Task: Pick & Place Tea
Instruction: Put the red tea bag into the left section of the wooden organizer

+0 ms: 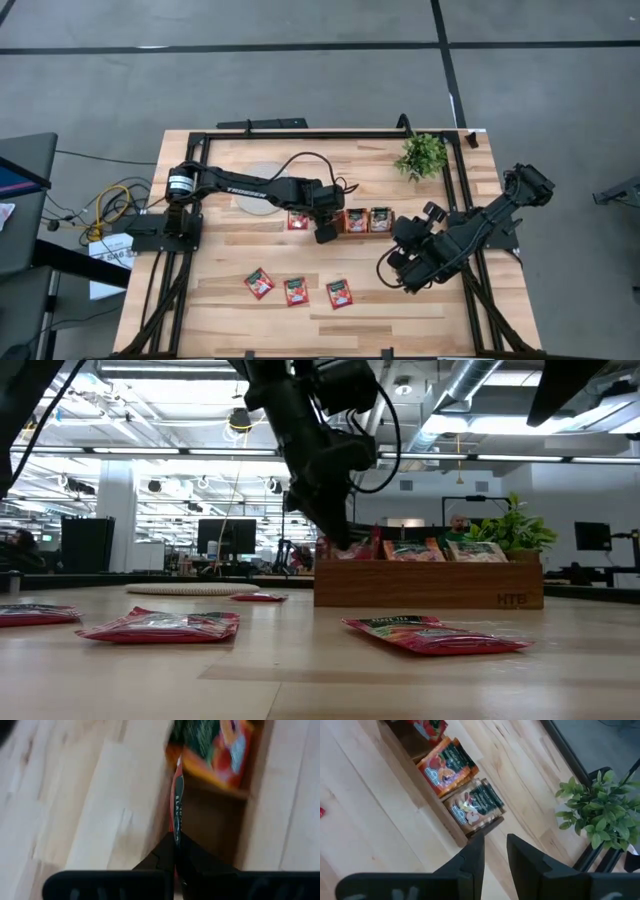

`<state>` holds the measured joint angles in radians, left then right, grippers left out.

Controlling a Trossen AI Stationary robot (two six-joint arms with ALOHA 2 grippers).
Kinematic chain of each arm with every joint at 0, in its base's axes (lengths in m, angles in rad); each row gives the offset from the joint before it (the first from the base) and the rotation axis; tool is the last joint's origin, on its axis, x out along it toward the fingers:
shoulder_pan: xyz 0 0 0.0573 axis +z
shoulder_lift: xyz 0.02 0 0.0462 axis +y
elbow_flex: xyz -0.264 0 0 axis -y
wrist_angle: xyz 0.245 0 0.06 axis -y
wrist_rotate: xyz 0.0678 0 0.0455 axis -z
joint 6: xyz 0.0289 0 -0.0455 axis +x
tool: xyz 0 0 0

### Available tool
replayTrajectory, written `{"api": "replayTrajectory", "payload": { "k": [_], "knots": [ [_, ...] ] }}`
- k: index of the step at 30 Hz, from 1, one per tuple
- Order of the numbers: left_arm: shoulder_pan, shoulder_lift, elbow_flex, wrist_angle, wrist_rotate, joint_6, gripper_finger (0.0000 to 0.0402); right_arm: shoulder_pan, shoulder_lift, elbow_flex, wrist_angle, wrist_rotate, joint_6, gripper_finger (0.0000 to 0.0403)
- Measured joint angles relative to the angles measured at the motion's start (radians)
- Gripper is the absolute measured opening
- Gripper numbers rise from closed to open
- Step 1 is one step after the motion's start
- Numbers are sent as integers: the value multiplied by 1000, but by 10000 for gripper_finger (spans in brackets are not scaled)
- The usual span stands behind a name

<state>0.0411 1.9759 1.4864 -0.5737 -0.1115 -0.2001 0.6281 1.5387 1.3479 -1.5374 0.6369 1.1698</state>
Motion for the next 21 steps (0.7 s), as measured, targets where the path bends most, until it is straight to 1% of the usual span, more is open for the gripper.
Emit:
{"api": "replayTrajectory", "payload": {
  "k": [21],
  "knots": [
    [-1,5,0,4,1,0,3,0,0,0,1,1,-1,75]
  ]
}}
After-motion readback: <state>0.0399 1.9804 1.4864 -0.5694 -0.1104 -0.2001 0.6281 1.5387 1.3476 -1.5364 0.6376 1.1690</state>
